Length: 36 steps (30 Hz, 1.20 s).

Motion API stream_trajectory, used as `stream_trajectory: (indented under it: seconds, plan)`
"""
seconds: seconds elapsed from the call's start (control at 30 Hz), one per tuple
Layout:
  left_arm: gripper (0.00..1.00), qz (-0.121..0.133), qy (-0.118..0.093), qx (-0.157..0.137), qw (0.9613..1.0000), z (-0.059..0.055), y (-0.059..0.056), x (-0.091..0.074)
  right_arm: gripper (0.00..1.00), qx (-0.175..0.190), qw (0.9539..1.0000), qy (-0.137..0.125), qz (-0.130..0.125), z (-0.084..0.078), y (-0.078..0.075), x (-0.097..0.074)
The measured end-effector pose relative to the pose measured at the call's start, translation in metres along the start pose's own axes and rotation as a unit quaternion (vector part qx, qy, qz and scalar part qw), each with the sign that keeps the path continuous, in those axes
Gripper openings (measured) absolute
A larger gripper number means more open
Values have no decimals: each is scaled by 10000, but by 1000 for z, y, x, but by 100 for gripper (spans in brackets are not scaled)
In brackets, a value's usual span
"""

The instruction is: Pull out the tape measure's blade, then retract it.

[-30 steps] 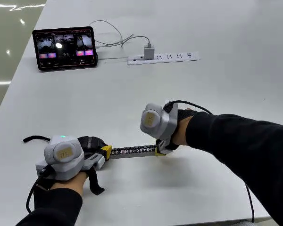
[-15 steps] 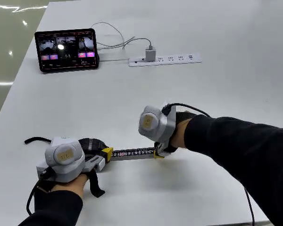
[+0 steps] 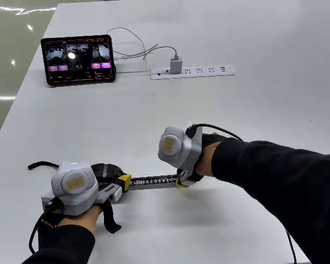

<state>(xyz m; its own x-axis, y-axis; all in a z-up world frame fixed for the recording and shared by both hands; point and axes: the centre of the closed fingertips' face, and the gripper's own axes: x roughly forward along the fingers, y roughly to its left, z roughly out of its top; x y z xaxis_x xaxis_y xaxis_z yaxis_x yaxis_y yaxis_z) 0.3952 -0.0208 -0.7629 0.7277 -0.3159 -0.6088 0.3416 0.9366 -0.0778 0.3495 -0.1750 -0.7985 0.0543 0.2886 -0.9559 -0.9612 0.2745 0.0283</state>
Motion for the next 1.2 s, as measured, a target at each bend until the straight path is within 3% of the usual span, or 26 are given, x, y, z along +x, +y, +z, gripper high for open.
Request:
stream_trajectory:
  seconds: [1.2]
  plan:
    - [59, -16, -50, 24, 10000, 1, 0, -1, 9, -67, 9998, -170, 17, 21, 3, 5]
